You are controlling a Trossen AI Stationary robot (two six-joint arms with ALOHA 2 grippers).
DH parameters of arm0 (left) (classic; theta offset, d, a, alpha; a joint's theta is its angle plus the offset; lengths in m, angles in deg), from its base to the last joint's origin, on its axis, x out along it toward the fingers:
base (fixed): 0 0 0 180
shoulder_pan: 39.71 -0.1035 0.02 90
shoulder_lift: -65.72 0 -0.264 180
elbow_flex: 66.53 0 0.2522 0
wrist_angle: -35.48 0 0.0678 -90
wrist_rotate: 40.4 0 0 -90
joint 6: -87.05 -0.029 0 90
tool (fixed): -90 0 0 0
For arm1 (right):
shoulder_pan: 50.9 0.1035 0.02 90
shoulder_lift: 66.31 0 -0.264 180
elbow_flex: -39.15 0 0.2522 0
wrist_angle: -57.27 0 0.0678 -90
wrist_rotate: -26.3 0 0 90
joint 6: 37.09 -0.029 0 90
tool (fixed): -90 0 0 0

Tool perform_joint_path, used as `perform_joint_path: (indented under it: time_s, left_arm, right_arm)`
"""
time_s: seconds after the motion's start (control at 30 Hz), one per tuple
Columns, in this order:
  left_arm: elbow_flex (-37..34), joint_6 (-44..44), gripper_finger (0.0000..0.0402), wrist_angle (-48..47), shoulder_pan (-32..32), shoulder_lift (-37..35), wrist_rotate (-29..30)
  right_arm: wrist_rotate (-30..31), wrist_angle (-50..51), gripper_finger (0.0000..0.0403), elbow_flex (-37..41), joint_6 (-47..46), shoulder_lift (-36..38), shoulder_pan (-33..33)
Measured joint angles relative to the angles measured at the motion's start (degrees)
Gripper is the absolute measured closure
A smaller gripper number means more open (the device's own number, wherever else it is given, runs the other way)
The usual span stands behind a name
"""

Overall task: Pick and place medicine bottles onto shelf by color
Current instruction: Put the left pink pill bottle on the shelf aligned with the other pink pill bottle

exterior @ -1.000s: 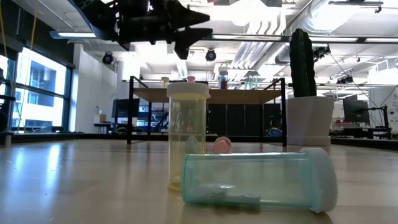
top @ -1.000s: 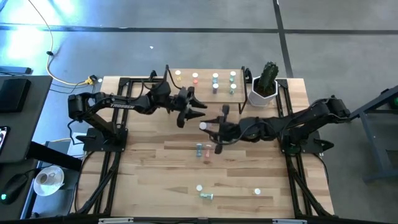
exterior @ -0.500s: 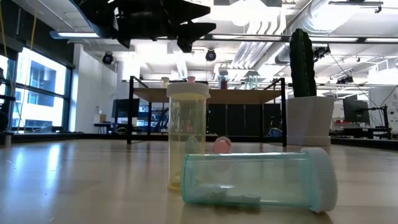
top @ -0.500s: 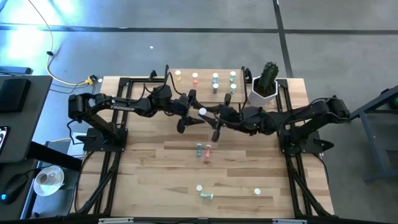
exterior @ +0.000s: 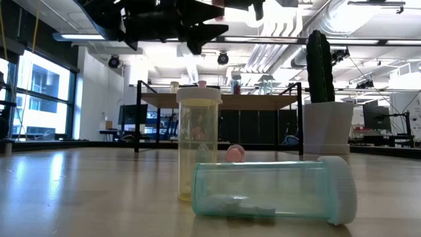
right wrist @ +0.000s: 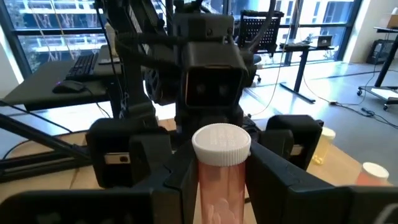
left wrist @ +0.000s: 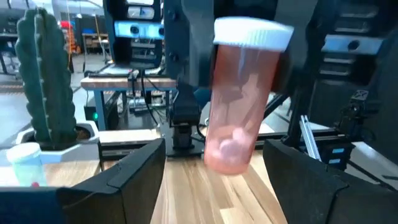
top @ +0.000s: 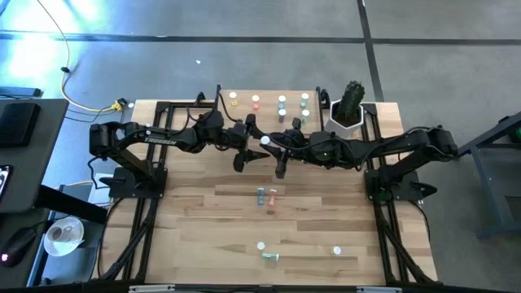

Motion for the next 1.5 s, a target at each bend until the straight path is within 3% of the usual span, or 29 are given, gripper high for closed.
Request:
perform_joint_path:
  time_s: [0.4, 1.07, 1.5]
  left_arm:
    - [0.0, 1.0, 0.0169, 2.3, 0.1, 0.0, -0.3]
    - [0.0, 0.9, 0.0303, 2.3, 0.1, 0.0, -0.5]
    - [0.0, 1.0, 0.0304, 2.1, 0.1, 0.0, -0.5]
  right_arm:
    - [0.0, 1.2, 0.0302, 0.0, 0.0, 0.0, 0.0]
    - [0.1, 1.2, 0.0302, 0.0, -1.0, 0.0, 0.0]
    - [0.1, 1.6, 0.0298, 0.0, -0.9, 0.0, 0.0]
